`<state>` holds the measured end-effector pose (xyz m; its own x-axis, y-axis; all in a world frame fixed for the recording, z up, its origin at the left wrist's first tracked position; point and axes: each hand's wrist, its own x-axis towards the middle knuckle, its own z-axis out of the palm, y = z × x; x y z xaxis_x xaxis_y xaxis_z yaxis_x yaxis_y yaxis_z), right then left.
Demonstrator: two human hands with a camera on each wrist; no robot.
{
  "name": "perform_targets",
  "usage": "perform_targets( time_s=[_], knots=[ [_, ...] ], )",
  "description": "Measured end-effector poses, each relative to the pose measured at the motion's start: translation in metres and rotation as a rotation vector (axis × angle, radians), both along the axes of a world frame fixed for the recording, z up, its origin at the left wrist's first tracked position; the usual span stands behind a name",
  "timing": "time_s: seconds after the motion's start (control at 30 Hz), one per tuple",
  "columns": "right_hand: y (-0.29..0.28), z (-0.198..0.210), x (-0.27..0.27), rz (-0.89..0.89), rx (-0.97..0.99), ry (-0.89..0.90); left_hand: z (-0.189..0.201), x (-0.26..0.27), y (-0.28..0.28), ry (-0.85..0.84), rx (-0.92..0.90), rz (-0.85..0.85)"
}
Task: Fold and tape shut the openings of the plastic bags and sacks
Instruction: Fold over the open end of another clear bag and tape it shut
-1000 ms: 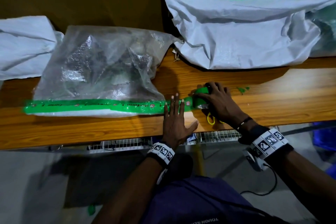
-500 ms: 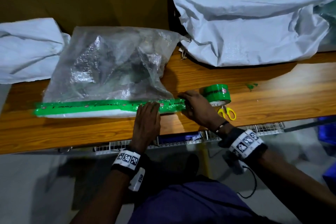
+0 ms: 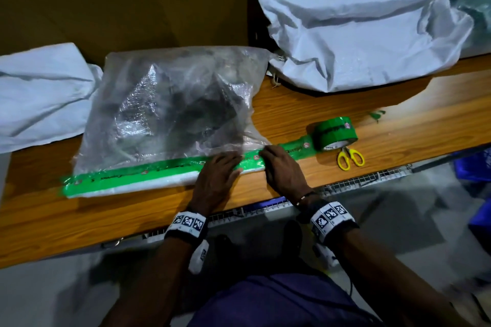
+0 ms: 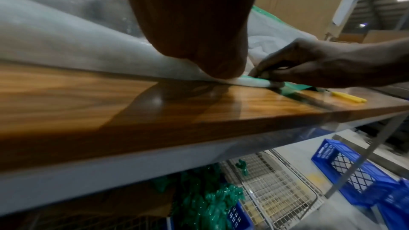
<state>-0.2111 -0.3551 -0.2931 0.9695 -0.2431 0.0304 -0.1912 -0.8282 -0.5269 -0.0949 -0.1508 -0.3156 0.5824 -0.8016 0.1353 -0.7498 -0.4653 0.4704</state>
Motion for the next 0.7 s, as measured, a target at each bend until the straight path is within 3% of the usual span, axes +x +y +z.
perform_targets(
  time_s=[0.17,0.33,0.5,0.7],
  knots=[
    [0.002,-0.006,-0.003,-0.05,0.002,-0.019,0.003,0.009,0.039,-0.063,0.106,-0.028],
    [0.002,-0.003,-0.001,-0.068,-0.028,-0.009,0.003,0.006,0.041,-0.027,0.082,-0.007],
    [0.049,0.001,0.026,0.077,0.042,-0.011,0.006,0.006,0.042,-0.016,0.123,-0.048],
    [0.057,-0.013,0.02,-0.057,0.053,-0.085,0.008,0.044,0.09,-0.005,0.176,-0.15]
  ],
)
